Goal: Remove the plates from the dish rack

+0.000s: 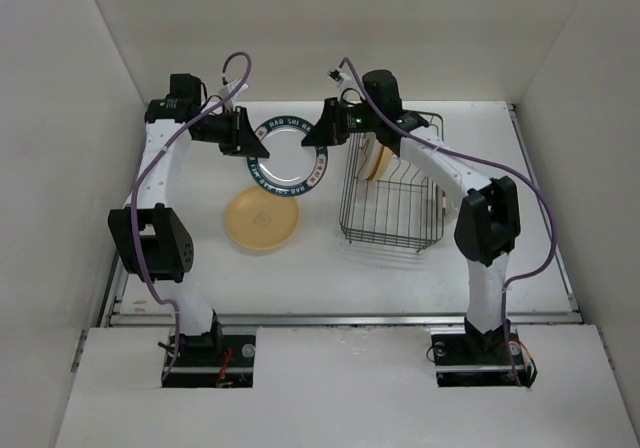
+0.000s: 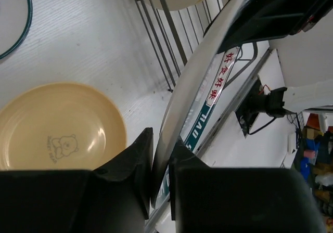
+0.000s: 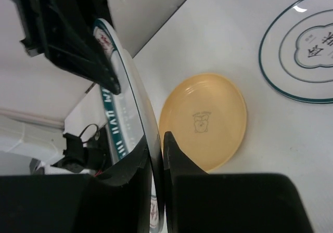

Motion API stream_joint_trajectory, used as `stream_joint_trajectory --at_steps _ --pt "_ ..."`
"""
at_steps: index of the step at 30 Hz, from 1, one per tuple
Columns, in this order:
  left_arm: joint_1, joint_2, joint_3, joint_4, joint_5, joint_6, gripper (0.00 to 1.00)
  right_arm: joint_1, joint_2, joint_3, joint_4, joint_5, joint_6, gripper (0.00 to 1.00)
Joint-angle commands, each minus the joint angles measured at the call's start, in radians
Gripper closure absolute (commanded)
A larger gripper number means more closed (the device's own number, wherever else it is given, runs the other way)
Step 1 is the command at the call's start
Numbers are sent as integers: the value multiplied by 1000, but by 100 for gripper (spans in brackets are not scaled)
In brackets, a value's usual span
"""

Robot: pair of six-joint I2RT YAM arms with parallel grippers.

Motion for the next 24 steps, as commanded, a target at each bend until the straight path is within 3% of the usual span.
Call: stream_joint_trajectory --at_steps 1,4,7,8,11,12,14,17,20,22,24 --pt "-9 -3 6 50 -23 -60 100 45 -33 8 97 -34 36 100" --pt "0 -3 15 50 46 -70 100 45 -24 20 68 -20 36 99" --pt "11 -3 26 50 88 -102 100 45 -13 68 -1 41 24 62" --pt "11 -3 26 69 100 -132 100 45 -13 81 -21 61 15 40" --pt "60 -3 26 178 100 -215 100 45 -33 134 -108 237 -8 29" --pt "75 -3 26 226 100 -309 100 45 -42 143 -127 302 -17 22" --pt "120 -3 -18 394 100 -425 100 45 -85 143 -154 513 -17 20" --pt "140 44 -44 517 56 -574 100 45 -141 143 -182 771 -17 16" --pt "140 144 41 469 -123 -574 100 36 -174 143 -219 894 -17 16" --pt "131 227 136 332 -209 -574 100 36 -203 143 -228 914 -36 16" --pt "122 354 261 269 -199 -551 100 36 -233 111 -228 942 -36 16"
